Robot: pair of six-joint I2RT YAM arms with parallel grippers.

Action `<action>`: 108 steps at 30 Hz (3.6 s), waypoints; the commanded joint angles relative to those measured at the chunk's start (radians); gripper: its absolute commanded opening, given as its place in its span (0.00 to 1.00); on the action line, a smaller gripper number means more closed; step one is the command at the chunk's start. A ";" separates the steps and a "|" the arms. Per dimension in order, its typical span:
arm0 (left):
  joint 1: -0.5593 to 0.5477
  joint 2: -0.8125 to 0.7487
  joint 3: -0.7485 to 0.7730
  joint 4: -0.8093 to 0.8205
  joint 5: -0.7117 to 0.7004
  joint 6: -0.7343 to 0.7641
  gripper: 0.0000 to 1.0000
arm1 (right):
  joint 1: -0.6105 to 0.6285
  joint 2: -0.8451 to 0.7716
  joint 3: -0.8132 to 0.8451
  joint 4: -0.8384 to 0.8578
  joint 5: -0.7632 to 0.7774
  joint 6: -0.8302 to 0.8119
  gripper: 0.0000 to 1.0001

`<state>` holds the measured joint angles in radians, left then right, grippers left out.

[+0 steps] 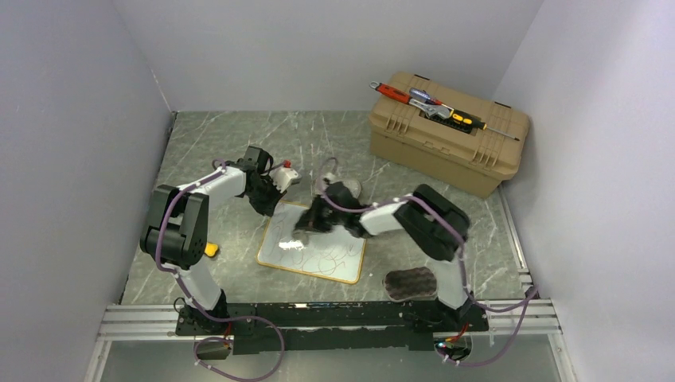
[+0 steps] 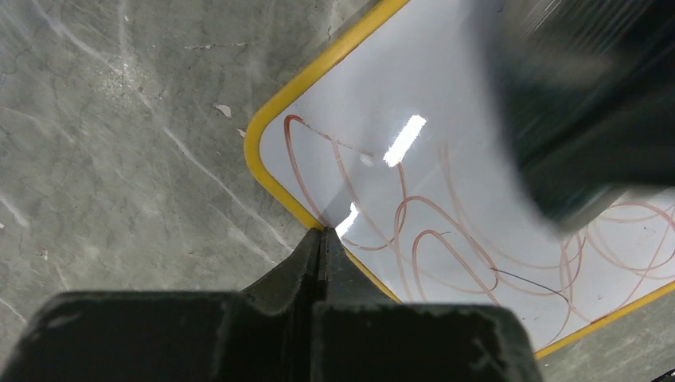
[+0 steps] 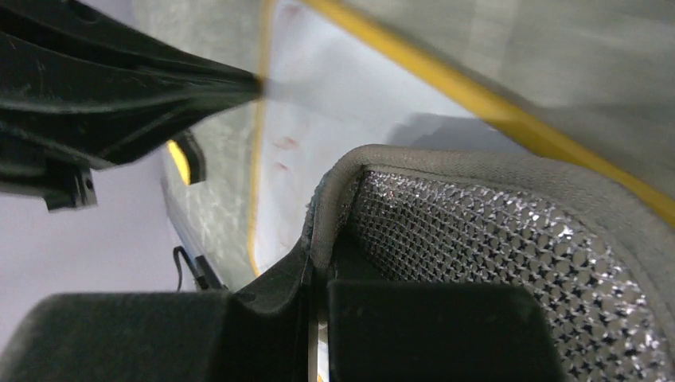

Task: Erase the whiteboard
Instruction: Erase the whiteboard at the center of the board.

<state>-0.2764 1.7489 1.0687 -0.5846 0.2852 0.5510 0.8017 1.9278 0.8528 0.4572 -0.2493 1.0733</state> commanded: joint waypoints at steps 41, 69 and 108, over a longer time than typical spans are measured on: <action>-0.017 0.075 -0.049 -0.069 -0.005 -0.020 0.02 | 0.068 -0.450 -0.524 -0.408 0.069 -0.052 0.00; 0.003 0.020 0.056 -0.195 0.024 -0.081 0.16 | 0.186 -0.202 -0.241 -0.499 0.141 -0.141 0.00; 0.005 0.139 -0.036 -0.161 -0.015 -0.086 0.03 | 0.325 -0.328 -0.383 -0.406 0.203 -0.047 0.00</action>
<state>-0.2546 1.7992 1.0985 -0.8597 0.2962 0.4267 1.0901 1.5604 0.5179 0.3157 -0.1093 1.0420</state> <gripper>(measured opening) 0.046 0.048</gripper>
